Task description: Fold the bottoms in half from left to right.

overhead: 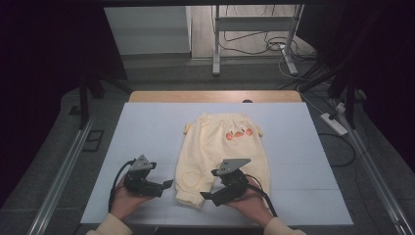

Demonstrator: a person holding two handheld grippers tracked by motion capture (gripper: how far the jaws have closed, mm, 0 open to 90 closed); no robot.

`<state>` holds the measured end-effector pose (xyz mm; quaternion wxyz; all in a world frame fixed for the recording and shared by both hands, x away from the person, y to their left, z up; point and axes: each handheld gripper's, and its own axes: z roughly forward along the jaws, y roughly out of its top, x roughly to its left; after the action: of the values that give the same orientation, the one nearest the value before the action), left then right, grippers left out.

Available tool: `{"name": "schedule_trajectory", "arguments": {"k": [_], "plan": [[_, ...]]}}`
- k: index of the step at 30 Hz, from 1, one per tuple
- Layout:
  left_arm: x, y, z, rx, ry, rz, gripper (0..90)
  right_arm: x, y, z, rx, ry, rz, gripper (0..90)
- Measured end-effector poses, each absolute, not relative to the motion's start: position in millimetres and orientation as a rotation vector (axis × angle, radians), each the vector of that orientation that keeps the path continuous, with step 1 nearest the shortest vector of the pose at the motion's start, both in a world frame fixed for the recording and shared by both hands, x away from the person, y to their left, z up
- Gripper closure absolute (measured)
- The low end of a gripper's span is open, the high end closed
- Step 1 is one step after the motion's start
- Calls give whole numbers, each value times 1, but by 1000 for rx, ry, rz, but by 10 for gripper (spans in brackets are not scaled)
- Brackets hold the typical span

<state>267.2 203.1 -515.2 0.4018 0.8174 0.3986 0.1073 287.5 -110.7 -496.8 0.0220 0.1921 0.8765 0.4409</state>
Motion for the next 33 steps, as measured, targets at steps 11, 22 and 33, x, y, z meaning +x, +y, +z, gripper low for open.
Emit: {"name": "schedule_trajectory", "arguments": {"k": [11, 22, 33], "plan": [[267, 203, -515, 2058, 1012, 272, 46, 283, -87, -504, 549, 2760, 1352, 149], [267, 204, -515, 2049, 1016, 267, 47, 278, -60, -513, 475, 2818, 1331, 157], [267, 205, -514, 2049, 1019, 269, 49, 273, -37, -520, 421, 2846, 1286, 161]]}}
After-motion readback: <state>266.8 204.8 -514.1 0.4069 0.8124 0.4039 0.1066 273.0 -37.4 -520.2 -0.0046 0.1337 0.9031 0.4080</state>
